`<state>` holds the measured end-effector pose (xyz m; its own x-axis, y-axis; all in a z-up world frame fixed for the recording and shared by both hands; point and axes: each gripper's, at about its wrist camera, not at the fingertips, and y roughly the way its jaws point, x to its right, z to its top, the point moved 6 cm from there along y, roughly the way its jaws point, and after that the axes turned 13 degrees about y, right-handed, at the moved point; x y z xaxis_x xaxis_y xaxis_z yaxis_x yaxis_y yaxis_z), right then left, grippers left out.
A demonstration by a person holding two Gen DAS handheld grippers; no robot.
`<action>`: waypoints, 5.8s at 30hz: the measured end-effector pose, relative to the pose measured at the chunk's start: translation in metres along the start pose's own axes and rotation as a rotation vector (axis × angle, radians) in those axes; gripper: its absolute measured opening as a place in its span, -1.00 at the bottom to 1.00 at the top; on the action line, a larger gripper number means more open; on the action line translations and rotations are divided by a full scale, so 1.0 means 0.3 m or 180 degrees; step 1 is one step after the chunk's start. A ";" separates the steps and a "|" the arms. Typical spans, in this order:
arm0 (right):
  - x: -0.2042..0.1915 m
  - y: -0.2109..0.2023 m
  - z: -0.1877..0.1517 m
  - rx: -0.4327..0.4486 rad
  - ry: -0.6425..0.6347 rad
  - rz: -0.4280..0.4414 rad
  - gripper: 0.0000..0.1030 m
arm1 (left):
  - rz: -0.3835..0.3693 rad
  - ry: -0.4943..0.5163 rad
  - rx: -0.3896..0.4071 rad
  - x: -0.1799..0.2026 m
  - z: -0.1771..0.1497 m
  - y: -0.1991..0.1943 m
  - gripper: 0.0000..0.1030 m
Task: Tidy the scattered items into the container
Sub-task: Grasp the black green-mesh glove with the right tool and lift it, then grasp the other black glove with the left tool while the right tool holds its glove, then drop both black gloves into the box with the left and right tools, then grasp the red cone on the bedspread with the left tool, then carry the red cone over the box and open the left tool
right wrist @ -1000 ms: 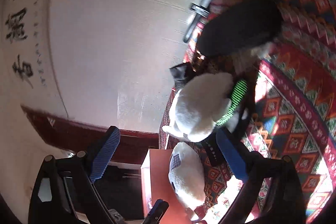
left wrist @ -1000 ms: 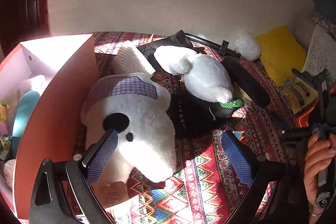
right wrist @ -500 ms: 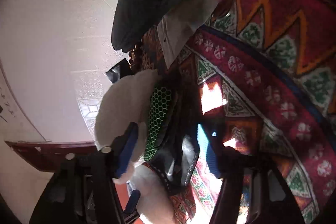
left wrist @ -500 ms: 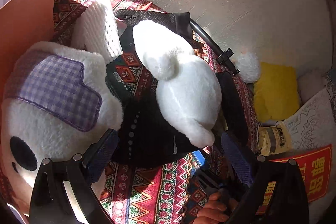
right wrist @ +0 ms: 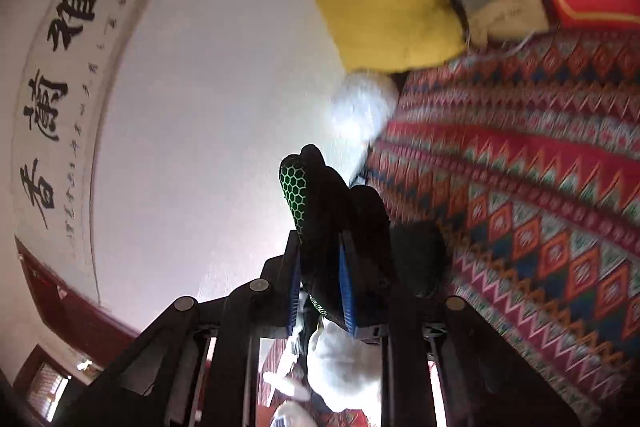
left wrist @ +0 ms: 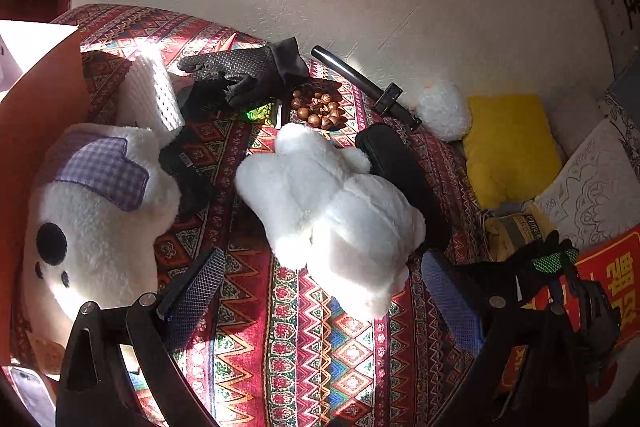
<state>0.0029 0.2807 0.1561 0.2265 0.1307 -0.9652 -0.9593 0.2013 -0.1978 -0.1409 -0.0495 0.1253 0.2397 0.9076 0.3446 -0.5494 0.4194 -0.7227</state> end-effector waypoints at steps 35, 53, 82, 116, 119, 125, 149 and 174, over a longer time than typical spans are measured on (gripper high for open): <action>-0.330 -0.057 -0.139 -0.0292 -0.0544 0.0688 -0.68 | 0.0383 0.0141 0.0978 -0.238 0.134 -0.629 -0.94; -0.841 0.042 -1.657 -0.2950 -0.2008 0.1295 -0.46 | 0.0714 -0.0642 0.1392 -1.064 0.001 -1.014 -0.24; -0.284 0.242 -0.555 -0.1085 -0.0931 -0.0238 0.72 | 0.0691 0.0580 0.0253 -0.329 0.240 -0.265 0.66; 0.032 0.443 -0.461 -0.1344 -0.0673 -0.0543 0.63 | 0.0979 0.0686 -0.0795 -0.236 0.725 0.453 -0.75; 0.036 0.441 -0.485 -0.1393 -0.0703 -0.0571 0.63 | 0.1143 0.0723 -0.0612 -0.260 0.767 0.496 0.47; 0.068 0.505 -0.504 -0.1507 -0.0726 -0.0634 0.63 | 0.1321 0.0468 -0.0888 -0.427 0.772 0.789 0.51; 0.017 0.493 -0.542 -0.1373 -0.1296 -0.0626 0.57 | 0.0608 0.0601 -0.0158 -0.265 0.556 0.058 -0.44; 0.050 1.290 -1.098 -0.2245 -0.1099 -0.1911 -0.04 | 0.1205 -0.1058 0.1109 -1.234 -0.114 -0.810 -0.43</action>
<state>-0.4205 0.0408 0.0086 0.6375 0.4949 -0.5906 -0.5243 -0.2830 -0.8031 -0.0687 -0.4868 0.1531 -0.2549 0.9155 0.3112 -0.7905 -0.0120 -0.6123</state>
